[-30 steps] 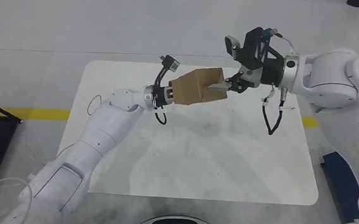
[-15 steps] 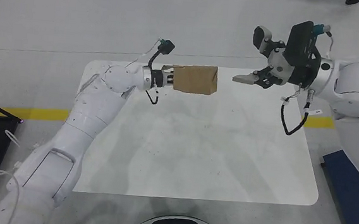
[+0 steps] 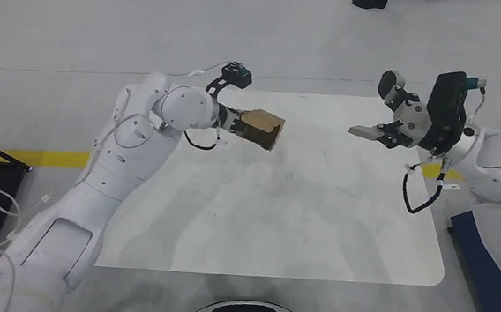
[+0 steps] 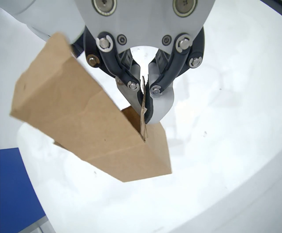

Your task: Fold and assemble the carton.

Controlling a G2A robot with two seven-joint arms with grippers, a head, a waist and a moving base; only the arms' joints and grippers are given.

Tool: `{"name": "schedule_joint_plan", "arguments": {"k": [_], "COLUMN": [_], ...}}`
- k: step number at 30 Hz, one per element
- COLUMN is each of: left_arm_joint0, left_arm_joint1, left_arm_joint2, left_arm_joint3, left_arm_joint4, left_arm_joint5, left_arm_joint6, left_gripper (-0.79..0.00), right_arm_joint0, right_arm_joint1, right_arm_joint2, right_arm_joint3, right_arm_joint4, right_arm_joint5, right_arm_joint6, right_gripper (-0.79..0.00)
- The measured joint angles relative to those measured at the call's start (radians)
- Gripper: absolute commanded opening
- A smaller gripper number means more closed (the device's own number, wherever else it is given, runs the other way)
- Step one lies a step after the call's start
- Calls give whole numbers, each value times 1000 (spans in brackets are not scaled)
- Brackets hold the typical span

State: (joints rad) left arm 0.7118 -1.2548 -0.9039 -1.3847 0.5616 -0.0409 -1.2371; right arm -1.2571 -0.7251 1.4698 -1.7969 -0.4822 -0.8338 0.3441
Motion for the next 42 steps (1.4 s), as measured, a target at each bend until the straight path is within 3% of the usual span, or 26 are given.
{"name": "schedule_joint_plan", "arguments": {"k": [1,6,8,9,10,15,20,27,31,35,42], "left_arm_joint0": [8,47,61,74,84,147,215,402,495,491,377], "left_arm_joint1": [0,6,8,9,9,12,29,73,85,79,30], "left_arm_joint2": [-7,-25,-31,-34,-35,-71,-148,-400,-481,-439,-225], "left_arm_joint3": [-9,-59,-76,-85,-91,-122,-191,-329,-329,-231,47], "left_arm_joint4": [-25,-104,-114,-121,-133,-226,-279,-327,-307,-295,-295], "left_arm_joint5": [16,115,148,171,189,270,281,169,54,-64,-154], "left_arm_joint6": [-13,-92,-94,-91,-88,-37,13,190,304,409,569], "left_gripper": [-785,-597,-416,-114,0,0,0,0,0,0,0], "right_arm_joint0": [-8,-28,-27,-24,-20,18,55,75,50,39,34], "right_arm_joint1": [0,-4,-6,-7,-8,-16,-24,-43,-52,-53,-53], "right_arm_joint2": [1,-9,-20,-30,-39,-94,-132,-194,-224,-249,-254], "right_arm_joint3": [0,8,13,17,20,33,26,-2,7,10,10], "right_arm_joint4": [2,24,32,39,44,78,85,-34,-131,-162,-163], "right_arm_joint5": [-6,-51,-65,-73,-79,-97,-93,-3,60,79,85], "right_arm_joint6": [-3,-15,-12,-8,-4,25,39,35,15,84,94], "right_gripper": [0,0,0,0,0,0,0,0,0,0,0]}}
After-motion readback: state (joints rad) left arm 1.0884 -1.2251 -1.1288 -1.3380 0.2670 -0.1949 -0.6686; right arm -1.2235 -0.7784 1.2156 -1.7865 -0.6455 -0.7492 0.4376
